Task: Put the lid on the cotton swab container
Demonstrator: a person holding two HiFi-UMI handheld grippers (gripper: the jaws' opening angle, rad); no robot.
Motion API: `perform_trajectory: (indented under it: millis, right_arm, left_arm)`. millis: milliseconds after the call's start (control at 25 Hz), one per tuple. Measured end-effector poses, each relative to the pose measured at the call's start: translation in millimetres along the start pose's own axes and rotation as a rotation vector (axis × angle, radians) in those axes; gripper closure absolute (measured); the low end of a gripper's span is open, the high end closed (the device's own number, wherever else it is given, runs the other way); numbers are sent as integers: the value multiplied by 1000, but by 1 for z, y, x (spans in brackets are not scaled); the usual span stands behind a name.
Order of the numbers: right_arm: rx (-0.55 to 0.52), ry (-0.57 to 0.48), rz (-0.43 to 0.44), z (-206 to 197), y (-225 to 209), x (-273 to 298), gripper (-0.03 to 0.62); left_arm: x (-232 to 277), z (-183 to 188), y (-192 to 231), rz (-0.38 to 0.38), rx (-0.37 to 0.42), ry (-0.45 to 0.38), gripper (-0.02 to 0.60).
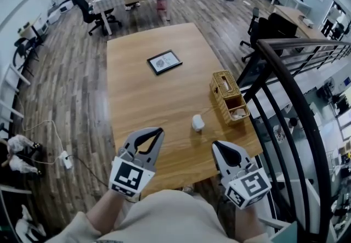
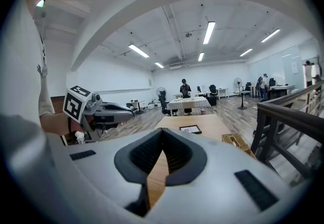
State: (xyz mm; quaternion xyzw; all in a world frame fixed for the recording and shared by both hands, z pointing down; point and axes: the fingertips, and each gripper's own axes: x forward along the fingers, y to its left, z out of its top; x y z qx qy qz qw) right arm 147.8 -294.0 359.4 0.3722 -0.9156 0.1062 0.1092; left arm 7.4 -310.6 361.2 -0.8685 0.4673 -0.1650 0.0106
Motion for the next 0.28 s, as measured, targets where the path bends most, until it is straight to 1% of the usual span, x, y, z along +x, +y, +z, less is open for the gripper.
perform_trajectory:
  millis: [280]
  right_arm:
    - [-41, 11, -13, -8, -5, 0, 568]
  left_arm:
    - [2, -9, -3, 10, 1, 8, 558]
